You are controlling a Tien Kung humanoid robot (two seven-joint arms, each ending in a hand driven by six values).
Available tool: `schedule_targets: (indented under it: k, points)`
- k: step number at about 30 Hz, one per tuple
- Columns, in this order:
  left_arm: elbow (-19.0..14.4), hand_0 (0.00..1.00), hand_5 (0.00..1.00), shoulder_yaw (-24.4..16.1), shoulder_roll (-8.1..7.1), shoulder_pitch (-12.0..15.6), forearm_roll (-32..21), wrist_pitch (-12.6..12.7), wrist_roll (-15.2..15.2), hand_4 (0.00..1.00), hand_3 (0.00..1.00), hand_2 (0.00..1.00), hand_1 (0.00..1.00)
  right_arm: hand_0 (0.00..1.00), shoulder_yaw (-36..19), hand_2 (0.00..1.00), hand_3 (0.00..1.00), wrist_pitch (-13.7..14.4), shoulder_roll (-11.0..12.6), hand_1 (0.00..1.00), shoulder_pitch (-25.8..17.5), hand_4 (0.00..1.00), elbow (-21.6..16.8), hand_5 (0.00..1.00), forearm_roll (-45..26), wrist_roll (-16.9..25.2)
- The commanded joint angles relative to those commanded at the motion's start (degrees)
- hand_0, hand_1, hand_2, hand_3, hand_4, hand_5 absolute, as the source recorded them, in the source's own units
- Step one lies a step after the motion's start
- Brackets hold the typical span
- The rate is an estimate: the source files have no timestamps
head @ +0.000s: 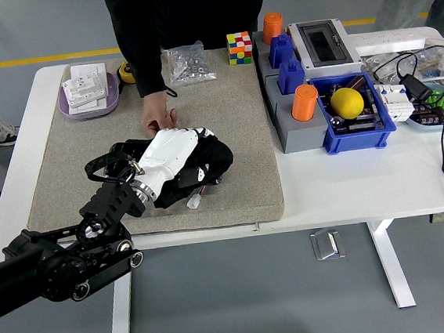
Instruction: Pick the rag up,wipe the panel,place it on the desk
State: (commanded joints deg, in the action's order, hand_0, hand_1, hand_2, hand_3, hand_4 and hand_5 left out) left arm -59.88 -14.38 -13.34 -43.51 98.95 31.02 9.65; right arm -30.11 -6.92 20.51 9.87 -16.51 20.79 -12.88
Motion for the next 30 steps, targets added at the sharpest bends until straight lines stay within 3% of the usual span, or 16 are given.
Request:
schedule_targets:
  k: [13,22,30]
  points:
    - [1.71,0.214,0.002,-2.03,-1.05,0.4,0.0,-0.01,-0.06,0.468,0.684,0.659,0.14,0.784,-0.17,0.725,0.662,0.2,-0.31,0.7,0.0,0.998,-0.03,0.565,-0.06,-0.04]
    - [2.07,0.214,0.002,-4.8,-3.07,1.69,0.98,-0.07,-0.07,0.468,0.684,0.66,0.14,0.783,-0.4,0.725,0.661,0.26,-0.67,0.701,-0.3,0.998,0.01,0.565,0.01,-0.07]
    - [2.59,0.214,0.002,-5.47,-3.95,2.08,1.06,-0.02,-0.23,0.468,0.684,0.66,0.139,0.784,-0.64,0.724,0.662,0.27,-0.85,0.701,-0.33,0.998,0.02,0.564,0.03,-0.09]
